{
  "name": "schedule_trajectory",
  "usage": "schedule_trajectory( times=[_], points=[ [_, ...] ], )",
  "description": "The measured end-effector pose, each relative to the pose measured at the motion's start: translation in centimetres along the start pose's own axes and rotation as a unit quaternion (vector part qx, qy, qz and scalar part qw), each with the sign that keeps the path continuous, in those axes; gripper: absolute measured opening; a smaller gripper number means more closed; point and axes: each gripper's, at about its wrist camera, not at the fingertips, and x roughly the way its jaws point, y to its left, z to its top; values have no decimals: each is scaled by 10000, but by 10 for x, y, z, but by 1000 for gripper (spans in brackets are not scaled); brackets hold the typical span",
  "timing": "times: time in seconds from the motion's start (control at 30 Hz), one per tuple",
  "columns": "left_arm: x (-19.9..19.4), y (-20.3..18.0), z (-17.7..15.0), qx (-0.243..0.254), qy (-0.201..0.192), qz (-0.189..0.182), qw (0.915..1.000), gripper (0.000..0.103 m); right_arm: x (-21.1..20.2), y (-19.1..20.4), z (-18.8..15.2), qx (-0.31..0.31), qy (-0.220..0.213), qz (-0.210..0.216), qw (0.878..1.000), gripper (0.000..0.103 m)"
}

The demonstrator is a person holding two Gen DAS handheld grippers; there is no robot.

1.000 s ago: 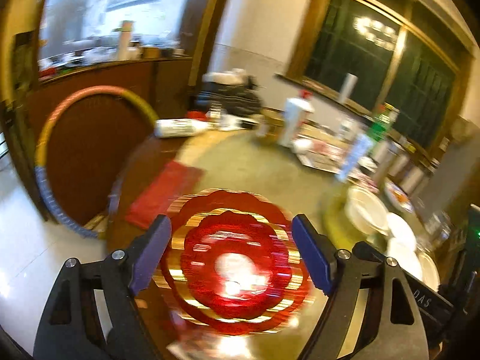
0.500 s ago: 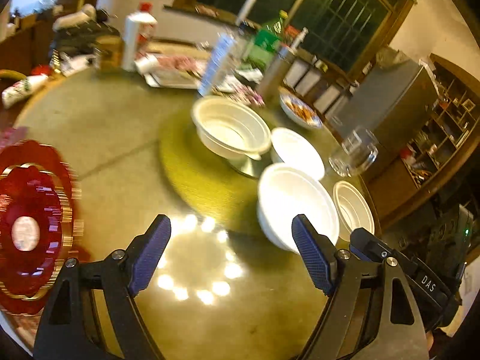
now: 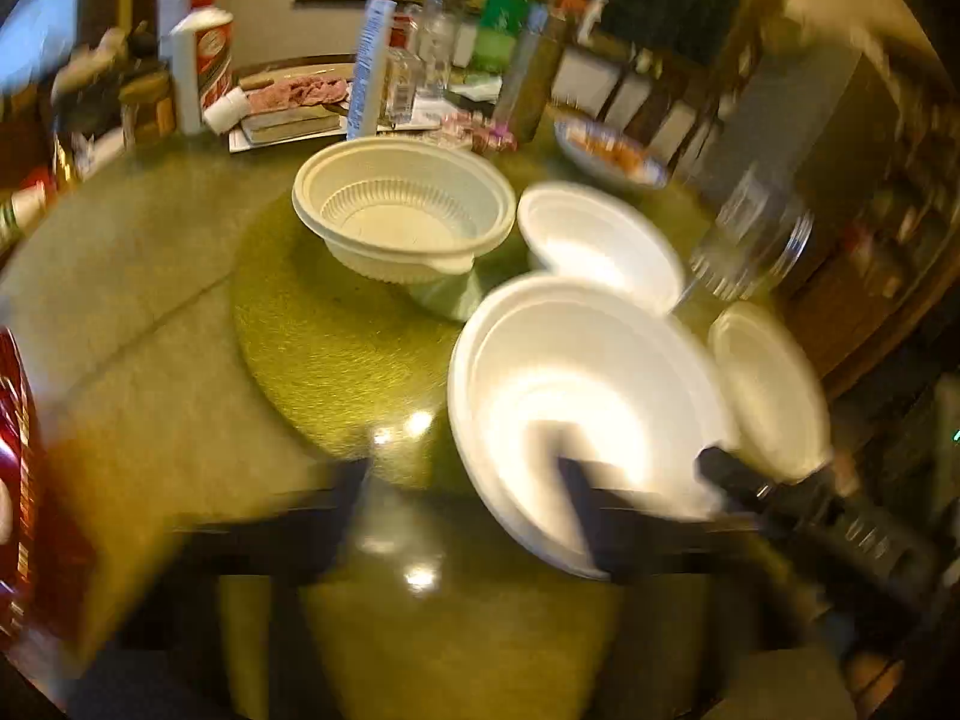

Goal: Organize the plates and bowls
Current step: 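Move both grippers to the large white bowl and grasp its rim, then hold the large white bowl tilted up with both grippers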

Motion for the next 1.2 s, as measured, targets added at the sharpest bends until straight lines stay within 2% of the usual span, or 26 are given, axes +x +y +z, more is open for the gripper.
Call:
schedule_trajectory(
  times=[0.07, 0.13, 0.5, 0.73, 1.03, 1.2],
  points=[
    [0, -7, -5, 248, -123, -11, 9996, 11, 9, 0, -3, -87, 149, 143, 9997, 11],
    [-5, -7, -10, 308, -141, -22, 9994, 11, 7, 7, -8, -295, -7, -73, 9995, 8],
    [-34, 21, -30, 127, -694, 289, 9971, 12, 2, 47, -38, -902, -470, -142, 9947, 7],
    [-38, 42, -35, -116, -998, 555, 9934, 12, 8, 81, -58, -1453, -812, -244, 9857, 7],
    [-32, 45, -40, -174, -1271, 642, 9897, 14, 9, 94, -69, -1951, -1323, -395, 9710, 7],
    [-28, 48, -42, -224, -1282, 671, 9892, 14, 15, 95, -70, -2051, -1288, -455, 9692, 8]
  ],
)
